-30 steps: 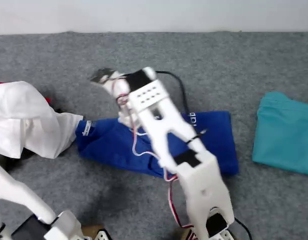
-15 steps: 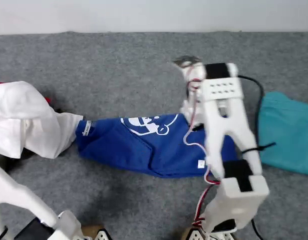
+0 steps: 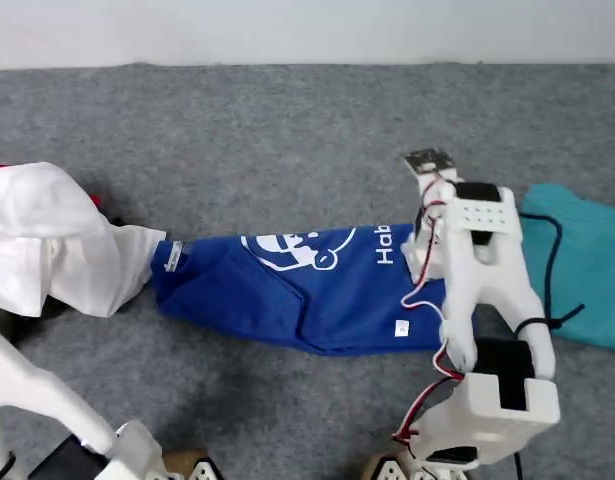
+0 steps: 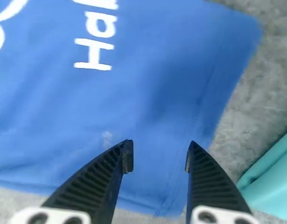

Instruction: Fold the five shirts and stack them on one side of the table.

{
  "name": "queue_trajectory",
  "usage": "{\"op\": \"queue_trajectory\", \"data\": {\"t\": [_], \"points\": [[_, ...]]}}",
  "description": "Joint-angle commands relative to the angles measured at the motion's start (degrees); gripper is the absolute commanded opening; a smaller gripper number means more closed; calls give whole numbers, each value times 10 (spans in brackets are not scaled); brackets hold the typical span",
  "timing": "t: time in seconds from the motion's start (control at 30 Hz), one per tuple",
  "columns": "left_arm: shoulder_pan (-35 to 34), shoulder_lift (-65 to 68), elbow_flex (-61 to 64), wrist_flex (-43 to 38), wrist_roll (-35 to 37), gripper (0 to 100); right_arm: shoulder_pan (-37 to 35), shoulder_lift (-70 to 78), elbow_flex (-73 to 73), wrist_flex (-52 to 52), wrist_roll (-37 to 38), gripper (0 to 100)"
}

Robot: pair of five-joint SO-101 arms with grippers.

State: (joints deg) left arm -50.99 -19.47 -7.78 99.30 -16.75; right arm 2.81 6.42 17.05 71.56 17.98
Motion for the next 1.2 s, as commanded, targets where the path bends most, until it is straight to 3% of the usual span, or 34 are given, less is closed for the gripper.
{"op": "queue_trajectory", "data": {"t": [0.0,0.13,0.3,0.43,0.6,0.8,1.17], "points": [[6,-15,-1,-2,-8,17,28,-32,17,-52,-6,199],[6,-15,-1,-2,-8,17,29,-32,49,-91,-5,260],[6,-15,-1,-2,-8,17,28,-2,62,-109,-5,243],[6,-15,-1,-2,-8,17,26,54,62,-109,-5,178],[6,-15,-1,-2,-8,18,28,68,49,-102,-5,9],[7,-15,-1,-2,-8,18,36,32,37,-90,3,10],[7,-15,-1,-2,-8,18,147,-37,-56,-19,186,10]]}}
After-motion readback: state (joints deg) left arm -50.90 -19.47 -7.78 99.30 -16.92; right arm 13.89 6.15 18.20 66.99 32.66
